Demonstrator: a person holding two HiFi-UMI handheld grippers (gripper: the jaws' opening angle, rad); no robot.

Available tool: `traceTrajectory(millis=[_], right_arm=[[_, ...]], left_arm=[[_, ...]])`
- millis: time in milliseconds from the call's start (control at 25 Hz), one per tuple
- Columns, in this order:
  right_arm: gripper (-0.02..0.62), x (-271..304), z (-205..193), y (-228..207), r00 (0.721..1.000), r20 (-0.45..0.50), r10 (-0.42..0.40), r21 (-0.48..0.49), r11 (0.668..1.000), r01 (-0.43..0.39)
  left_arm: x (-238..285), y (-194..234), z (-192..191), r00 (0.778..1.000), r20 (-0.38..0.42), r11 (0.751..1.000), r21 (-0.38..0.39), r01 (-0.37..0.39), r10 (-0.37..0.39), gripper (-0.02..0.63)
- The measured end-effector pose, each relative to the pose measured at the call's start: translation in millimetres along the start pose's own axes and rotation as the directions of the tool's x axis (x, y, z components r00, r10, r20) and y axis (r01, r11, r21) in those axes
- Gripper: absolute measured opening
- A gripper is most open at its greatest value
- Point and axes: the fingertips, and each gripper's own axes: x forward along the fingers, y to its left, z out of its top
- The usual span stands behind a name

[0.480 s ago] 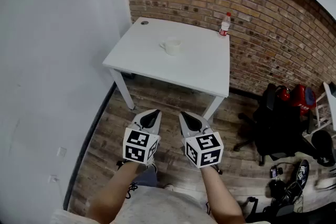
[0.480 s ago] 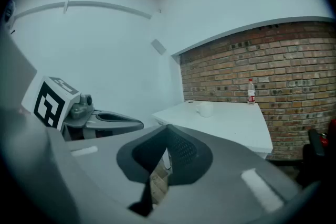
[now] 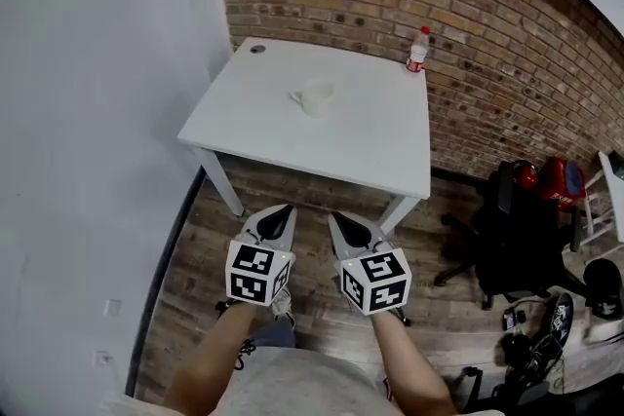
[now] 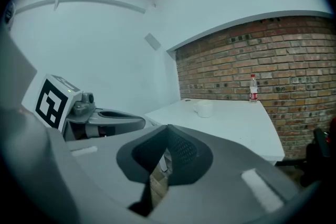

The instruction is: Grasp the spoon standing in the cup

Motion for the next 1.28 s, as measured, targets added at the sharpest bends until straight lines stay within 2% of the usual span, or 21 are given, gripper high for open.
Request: traceTrajectory(millis=[760,960,1280], right_arm=[[0.006,161,62,-41,0.99,-0.064,-0.125,0.042,0.991,0.128],[0.006,177,72,-51,0.985,-0.066,-0.159,0.039,0.986,0.162],[0.006,198,84,-67,0.981,-0.055,-0.184,0.018,0.982,0.186]], left_arm=[[121,133,53,0.989,-0.019,0.989,-0.019,0.147,-0.147,-0.003],[141,150,65,0.984,0.003,0.984,-0.026,0.176,-0.176,-0.003],[180,164,73,0.981,-0.005,0.981,0.012,0.193,-0.193,-0.002]])
